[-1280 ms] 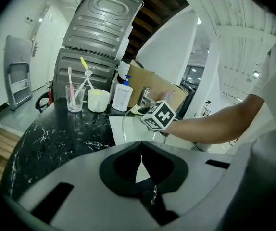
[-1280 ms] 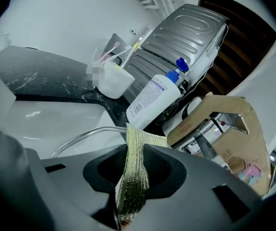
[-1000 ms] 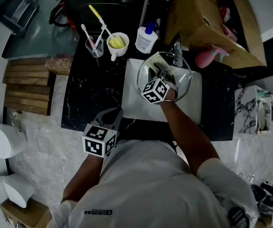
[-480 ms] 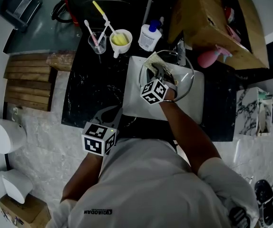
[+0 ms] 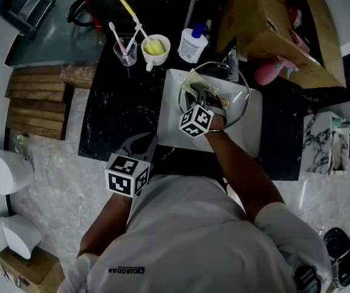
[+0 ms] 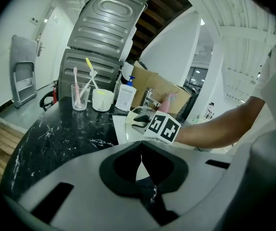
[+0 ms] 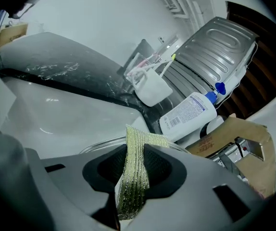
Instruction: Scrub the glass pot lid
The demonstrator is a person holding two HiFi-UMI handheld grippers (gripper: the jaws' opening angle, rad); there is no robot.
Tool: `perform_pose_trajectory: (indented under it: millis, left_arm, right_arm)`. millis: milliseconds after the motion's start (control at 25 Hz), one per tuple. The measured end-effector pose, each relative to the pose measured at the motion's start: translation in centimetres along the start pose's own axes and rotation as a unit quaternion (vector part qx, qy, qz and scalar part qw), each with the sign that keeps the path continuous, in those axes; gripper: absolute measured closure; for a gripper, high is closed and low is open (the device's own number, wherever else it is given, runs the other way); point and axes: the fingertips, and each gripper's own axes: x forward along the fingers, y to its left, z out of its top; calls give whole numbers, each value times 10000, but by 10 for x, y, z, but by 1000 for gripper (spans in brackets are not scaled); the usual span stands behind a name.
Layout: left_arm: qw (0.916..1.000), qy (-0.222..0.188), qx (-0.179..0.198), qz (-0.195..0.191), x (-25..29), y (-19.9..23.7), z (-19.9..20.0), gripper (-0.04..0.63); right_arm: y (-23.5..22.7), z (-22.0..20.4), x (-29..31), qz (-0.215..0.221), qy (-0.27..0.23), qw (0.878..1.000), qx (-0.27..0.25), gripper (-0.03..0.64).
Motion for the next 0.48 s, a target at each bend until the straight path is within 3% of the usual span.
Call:
perform_pose_trajectory:
  millis: [480]
  left_arm:
    - [10000, -4, 16, -10, -1, -10, -2, 580]
  right_arm:
    - [28, 0, -6, 400, -49, 9978, -523, 500]
